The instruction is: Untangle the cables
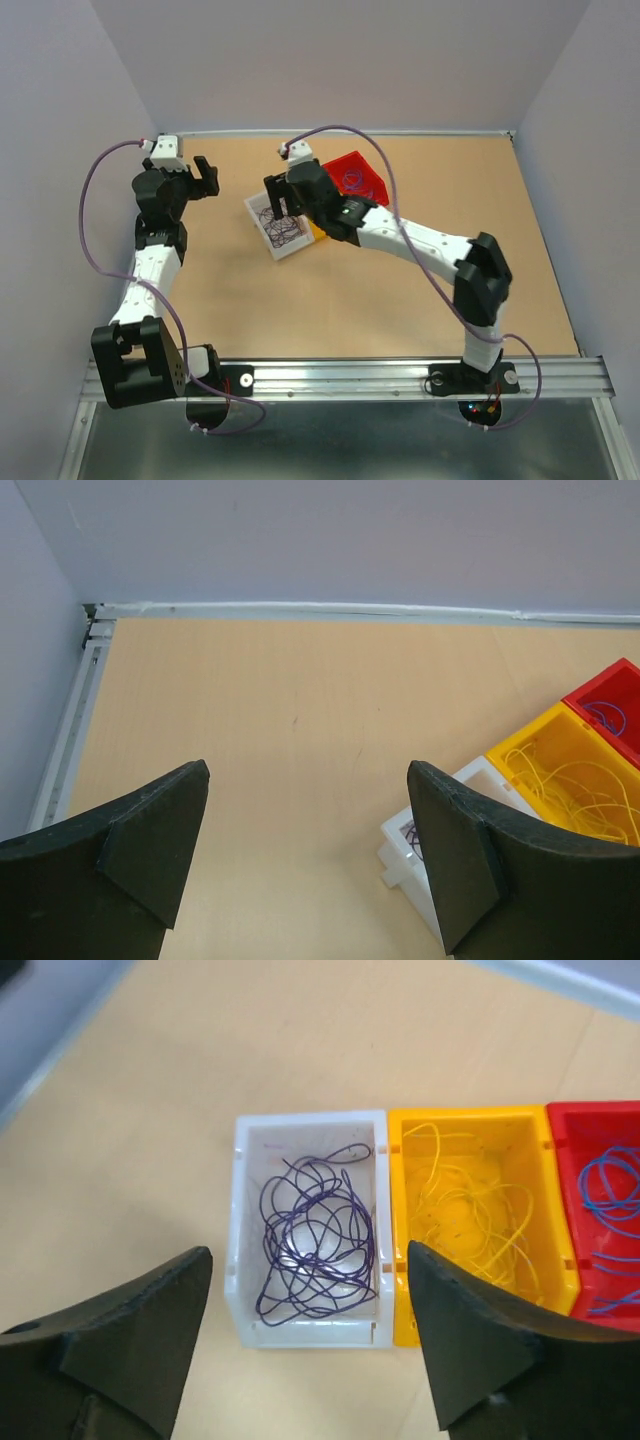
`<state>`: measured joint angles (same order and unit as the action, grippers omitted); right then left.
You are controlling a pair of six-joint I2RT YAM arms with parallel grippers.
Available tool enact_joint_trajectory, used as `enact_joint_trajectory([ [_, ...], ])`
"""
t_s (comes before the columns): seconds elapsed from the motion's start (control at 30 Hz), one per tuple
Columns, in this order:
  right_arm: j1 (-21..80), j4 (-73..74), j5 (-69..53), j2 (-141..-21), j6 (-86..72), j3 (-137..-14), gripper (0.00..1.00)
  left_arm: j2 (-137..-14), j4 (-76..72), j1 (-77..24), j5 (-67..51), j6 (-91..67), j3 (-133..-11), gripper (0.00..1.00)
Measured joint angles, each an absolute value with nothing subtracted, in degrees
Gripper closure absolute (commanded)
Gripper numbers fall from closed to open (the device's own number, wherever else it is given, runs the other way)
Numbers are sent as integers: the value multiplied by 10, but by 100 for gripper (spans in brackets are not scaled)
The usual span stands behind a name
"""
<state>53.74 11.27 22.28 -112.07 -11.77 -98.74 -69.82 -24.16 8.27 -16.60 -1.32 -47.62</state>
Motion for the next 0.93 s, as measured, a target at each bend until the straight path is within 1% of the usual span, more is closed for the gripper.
enact_joint_trajectory([
  [0.03,537,101,222,-1092,-119,-964,13,-698,-241,83,-167,-13,-475,7],
  [0.07,538,78,220,-1049,-122,-921,10,-698,-242,83,-169,-13,-475,7],
  [0.13,538,49,216,-957,-128,-829,8,-698,-242,83,-175,-11,-474,7],
  [0.2,538,-7,208,-865,-136,-715,7,-696,-244,83,-183,-8,-470,7],
  [0.27,538,-30,209,-782,-138,-613,5,-688,-247,83,-198,3,-454,7],
  [0.37,538,-50,234,-657,-135,-473,1,-667,-243,83,-217,23,-423,7],
  [0.4,538,-58,246,-622,-132,-435,1,-659,-242,83,-222,27,-414,7],
  [0.43,538,-59,266,-561,-131,-381,1,-641,-241,83,-229,33,-398,6],
  [0.5,538,-61,294,-467,-130,-318,2,-608,-240,83,-242,36,-373,7],
  [0.6,538,-106,329,-338,-128,-243,2,-552,-237,83,-263,36,-349,6],
  [0.7,537,-152,366,-297,-128,-206,2,-502,-238,83,-274,37,-327,5],
  [0.8,537,-175,394,-303,-127,-187,3,-444,-241,83,-284,45,-279,5],
  [0.83,537,-184,400,-309,-124,-182,4,-429,-241,83,-286,49,-263,1],
  [0.93,537,-198,403,-330,-120,-175,3,-396,-243,83,-285,57,-220,1],
])
